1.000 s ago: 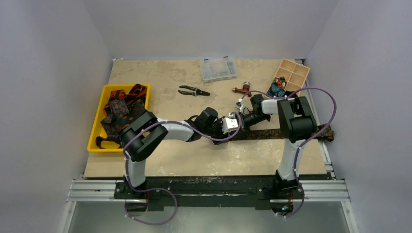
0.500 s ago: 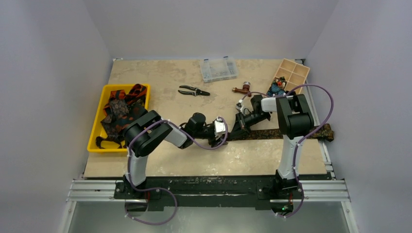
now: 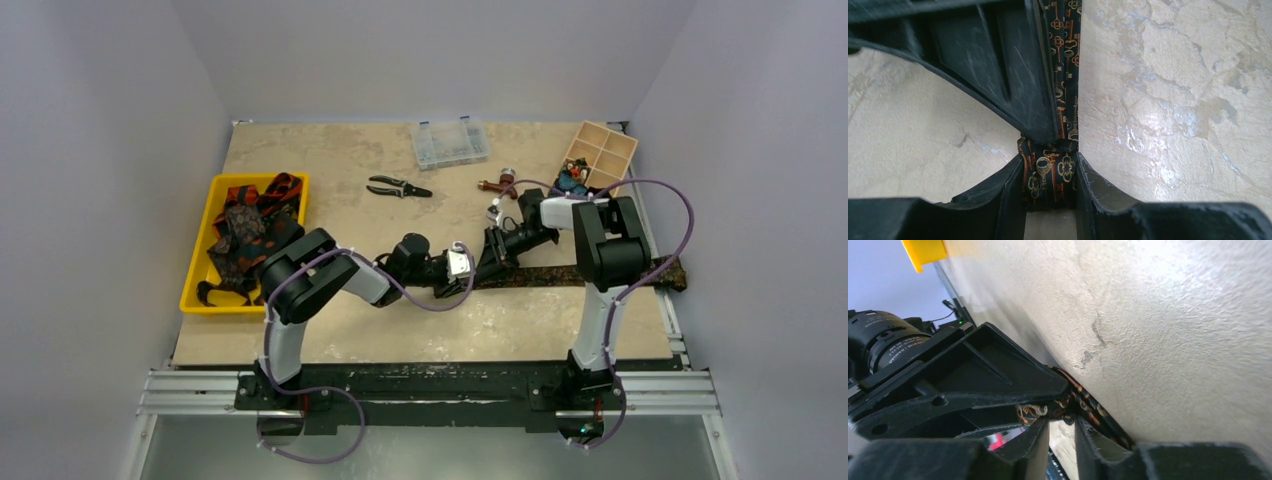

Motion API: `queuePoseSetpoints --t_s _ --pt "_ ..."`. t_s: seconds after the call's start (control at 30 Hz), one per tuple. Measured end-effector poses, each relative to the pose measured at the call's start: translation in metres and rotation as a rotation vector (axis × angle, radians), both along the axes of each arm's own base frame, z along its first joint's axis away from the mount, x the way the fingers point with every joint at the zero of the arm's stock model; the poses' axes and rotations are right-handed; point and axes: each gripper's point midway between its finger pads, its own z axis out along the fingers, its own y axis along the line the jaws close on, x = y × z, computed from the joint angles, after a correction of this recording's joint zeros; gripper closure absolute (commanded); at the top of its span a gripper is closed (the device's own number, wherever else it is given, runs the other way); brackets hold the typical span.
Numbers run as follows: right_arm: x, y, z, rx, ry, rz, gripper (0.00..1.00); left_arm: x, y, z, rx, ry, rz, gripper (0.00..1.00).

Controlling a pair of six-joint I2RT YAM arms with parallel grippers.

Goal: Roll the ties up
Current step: Roll the tie at the center of the board.

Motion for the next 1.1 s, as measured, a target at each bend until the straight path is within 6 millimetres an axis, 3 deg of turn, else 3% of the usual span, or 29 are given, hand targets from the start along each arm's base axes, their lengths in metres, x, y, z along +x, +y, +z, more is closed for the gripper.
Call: queuePoseSetpoints --t_s 0.13,0.27,0.47,0.57,0.77,0.97,1.1 --pt "0.010 -0.003 0.012 -0.019 -0.116 0.013 0.50 0.001 0.008 -0.001 0.061 0.009 0.028 0.73" --pt "0.017 0.000 0.027 -0.004 -0.187 0.012 0.50 0.004 0.009 -0.001 0.102 0.023 0.043 0.72" --pt "0.011 0.013 0.023 0.001 -0.165 0.028 0.52 0.008 0.008 -0.001 0.141 0.047 0.053 0.73" --pt "0.007 0.018 0.022 0.004 -0.153 0.037 0.60 0.008 0.007 -0.001 0.152 0.056 0.054 0.73" --pt "0.006 0.019 0.014 -0.009 -0.139 0.045 0.98 0.008 0.007 -0.001 0.168 0.069 0.055 0.71" --pt "0.009 0.013 0.004 0.007 -0.095 0.058 1.00 0.009 0.007 0.000 0.162 0.073 0.055 0.42" --pt "0.010 0.006 -0.005 0.044 -0.030 0.053 1.00 0.012 0.018 -0.002 0.113 0.101 0.057 0.33"
